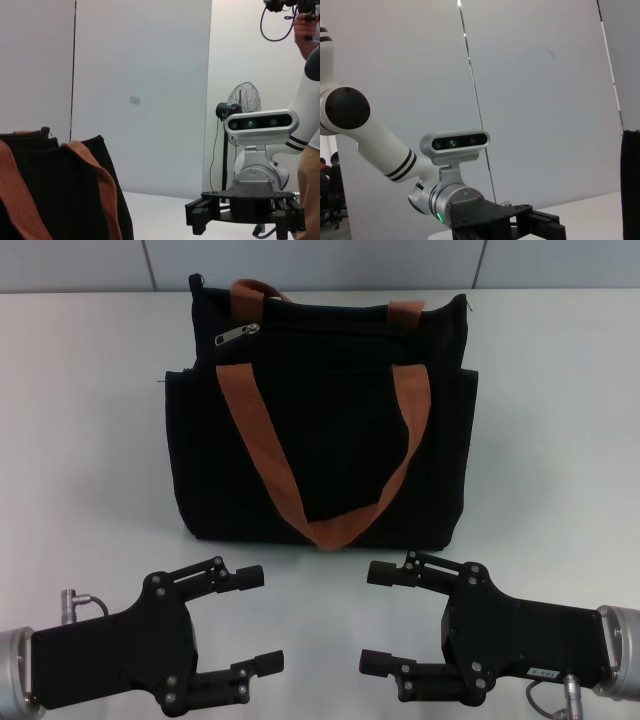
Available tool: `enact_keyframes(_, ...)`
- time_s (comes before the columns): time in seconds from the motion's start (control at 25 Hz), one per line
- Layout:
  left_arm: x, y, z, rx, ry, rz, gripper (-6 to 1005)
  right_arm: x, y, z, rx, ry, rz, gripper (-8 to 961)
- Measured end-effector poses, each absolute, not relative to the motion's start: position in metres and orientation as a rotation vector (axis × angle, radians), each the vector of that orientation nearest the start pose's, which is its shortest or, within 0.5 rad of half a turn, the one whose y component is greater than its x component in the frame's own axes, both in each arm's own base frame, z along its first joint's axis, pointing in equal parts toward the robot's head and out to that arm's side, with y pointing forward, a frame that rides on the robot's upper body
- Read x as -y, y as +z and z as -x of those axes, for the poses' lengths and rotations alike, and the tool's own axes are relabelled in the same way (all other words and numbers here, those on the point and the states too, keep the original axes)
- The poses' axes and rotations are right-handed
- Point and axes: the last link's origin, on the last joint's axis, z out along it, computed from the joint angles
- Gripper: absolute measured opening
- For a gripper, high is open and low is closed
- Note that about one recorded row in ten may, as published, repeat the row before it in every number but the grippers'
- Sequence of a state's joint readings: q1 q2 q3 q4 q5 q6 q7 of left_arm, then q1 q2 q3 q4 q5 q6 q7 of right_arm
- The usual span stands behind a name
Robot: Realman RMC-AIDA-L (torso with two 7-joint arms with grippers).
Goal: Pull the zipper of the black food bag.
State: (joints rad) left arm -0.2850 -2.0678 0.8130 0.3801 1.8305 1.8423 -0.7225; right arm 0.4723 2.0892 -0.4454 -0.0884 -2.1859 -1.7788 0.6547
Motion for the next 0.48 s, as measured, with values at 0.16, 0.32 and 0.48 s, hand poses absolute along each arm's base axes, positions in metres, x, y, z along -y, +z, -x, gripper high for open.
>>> enact_keyframes(0.16,-0.2065,-0.0315,0.2938,0.193,-1.072,2.74,773,-0.2183,-0.073,-0.2602,-0.287,1.216,2.777,797)
enact_keyframes(0.32,-0.2081,-0.0315,0.2935,0.193,-1.071,2.731,773,-0.2187,-0.0729,-0.26,-0.285,1.216,2.777,791)
enact_keyframes(0.48,-0.2139,-0.0235,0.2949,0.211,-1.094,2.636,772,-0.219,-0.073,-0.2601,-0.286,1.214,2.776,784)
